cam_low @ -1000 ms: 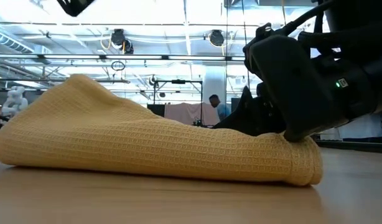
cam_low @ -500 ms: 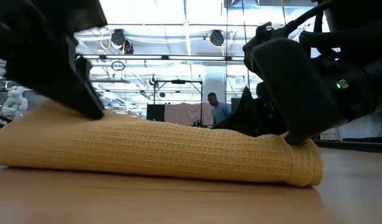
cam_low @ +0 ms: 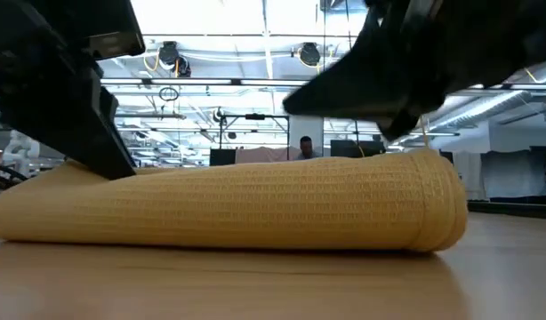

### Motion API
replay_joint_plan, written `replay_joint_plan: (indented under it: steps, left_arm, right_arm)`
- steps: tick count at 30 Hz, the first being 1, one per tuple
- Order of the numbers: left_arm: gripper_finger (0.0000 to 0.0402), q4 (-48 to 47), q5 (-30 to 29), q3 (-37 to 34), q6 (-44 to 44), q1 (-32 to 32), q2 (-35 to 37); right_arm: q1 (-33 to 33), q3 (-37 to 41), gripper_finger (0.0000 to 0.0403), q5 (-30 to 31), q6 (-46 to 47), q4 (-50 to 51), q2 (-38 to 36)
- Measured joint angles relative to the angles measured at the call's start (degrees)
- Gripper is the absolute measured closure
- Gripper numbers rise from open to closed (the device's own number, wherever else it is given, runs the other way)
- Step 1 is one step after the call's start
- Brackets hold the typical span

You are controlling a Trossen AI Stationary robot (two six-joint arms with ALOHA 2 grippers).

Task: Roll towel
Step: Roll the yellow towel

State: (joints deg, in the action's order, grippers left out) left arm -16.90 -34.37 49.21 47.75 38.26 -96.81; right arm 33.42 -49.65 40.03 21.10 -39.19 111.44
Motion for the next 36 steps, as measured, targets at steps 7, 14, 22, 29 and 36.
replay_joint_plan:
  steps: [7, 14, 22, 29, 36]
  left_arm:
    - [0.0261, 0.5, 0.0, 0.0, -0.2, -0.5, 0.0]
    - [0.0261, -0.6, 2.2, 0.0, -1.9, -0.5, 2.6]
    - [0.0261, 2.6, 2.3, 0.0, -12.7, 0.9, 14.2]
    - [0.0261, 11.9, 5.1, -2.4, -22.8, -3.3, 8.6]
    - [0.0261, 21.1, 4.2, -12.1, -13.5, -3.7, 3.8]
  right_arm:
    - [0.7, -0.1, 0.0402, -1.5, -0.6, -8.0, 0.1]
    - [-1.8, -0.2, 0.0402, -1.6, 3.6, -10.6, 9.6]
    - [-2.7, -0.3, 0.0402, -3.5, 8.2, -11.4, 14.1]
    - [-2.6, -0.3, 0.0403, -4.1, 5.7, -10.9, 13.4]
    - [-2.1, -0.3, 0.0403, -4.0, 5.6, -10.5, 13.4]
